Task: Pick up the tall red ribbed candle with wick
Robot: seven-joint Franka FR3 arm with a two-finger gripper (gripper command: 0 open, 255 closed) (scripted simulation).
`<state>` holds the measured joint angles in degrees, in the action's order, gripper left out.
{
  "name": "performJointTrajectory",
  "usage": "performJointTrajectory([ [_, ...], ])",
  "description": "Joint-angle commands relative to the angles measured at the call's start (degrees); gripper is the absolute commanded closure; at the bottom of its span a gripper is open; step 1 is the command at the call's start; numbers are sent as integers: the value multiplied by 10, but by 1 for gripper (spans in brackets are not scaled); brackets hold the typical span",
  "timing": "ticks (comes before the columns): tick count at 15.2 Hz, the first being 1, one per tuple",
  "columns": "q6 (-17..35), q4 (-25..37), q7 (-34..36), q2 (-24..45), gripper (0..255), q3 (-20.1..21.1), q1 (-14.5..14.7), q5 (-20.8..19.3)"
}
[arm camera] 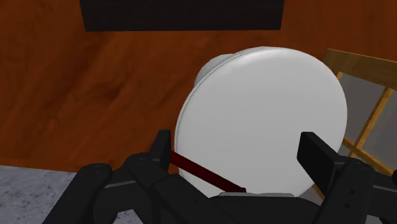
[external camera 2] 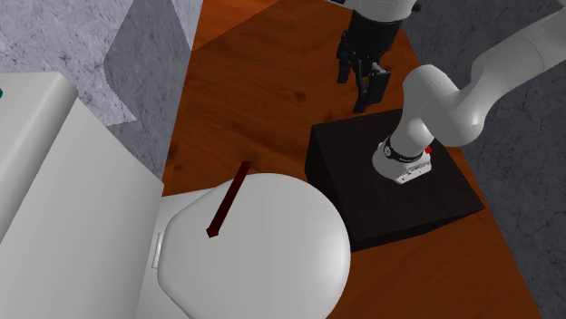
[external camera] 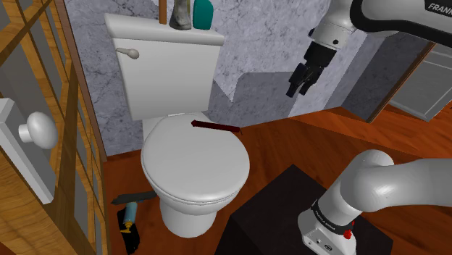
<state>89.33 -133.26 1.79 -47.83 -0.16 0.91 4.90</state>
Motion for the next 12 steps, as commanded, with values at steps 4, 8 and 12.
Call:
performJointTrajectory([
  [4, 47, -15, -69, 40, 0, -33, 13, -9],
  [8, 108, -19, -160, 108, 0, -74, 31, -14],
  [12, 161, -6, -253, 189, 0, -112, 53, -8],
])
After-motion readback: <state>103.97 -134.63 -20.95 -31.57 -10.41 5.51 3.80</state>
